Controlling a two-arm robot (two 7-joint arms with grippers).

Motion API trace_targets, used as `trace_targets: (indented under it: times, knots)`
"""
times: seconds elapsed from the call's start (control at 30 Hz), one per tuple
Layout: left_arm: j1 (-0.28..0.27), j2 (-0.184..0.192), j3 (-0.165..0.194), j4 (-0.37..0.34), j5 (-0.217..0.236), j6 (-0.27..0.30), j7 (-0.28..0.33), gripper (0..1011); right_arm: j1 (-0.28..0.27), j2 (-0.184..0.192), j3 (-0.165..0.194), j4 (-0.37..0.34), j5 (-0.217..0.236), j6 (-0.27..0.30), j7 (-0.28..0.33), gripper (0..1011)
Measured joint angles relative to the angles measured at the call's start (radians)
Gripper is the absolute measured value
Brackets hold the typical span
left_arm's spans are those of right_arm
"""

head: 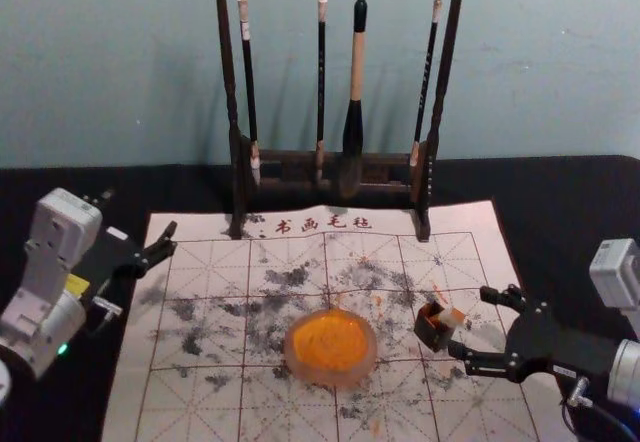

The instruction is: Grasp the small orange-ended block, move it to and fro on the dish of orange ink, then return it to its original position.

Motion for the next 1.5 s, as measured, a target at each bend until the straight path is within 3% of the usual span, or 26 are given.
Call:
trace_targets:
  times: [0.57, 1.13, 1.33, 1.5]
  knots:
    - [0.0, 0.0, 0.0, 0.0, 0.0, 0.0, 0.0, 1001, 0.036, -0.022, -0.022, 0.033, -0.018, 0.007, 0.01, 1003]
    - [0.0, 0.0, 0.0, 0.0, 0.0, 0.0, 0.0, 1001, 0.038, -0.023, -0.024, 0.034, -0.021, 0.008, 0.008, 1003]
    - [0.0, 0.0, 0.0, 0.0, 0.0, 0.0, 0.0, 1001, 0.038, -0.022, -0.023, 0.034, -0.02, 0.008, 0.008, 902]
    - [0.0, 0.0, 0.0, 0.0, 0.0, 0.0, 0.0, 1001, 0.037, -0.022, -0.023, 0.033, -0.02, 0.008, 0.008, 743]
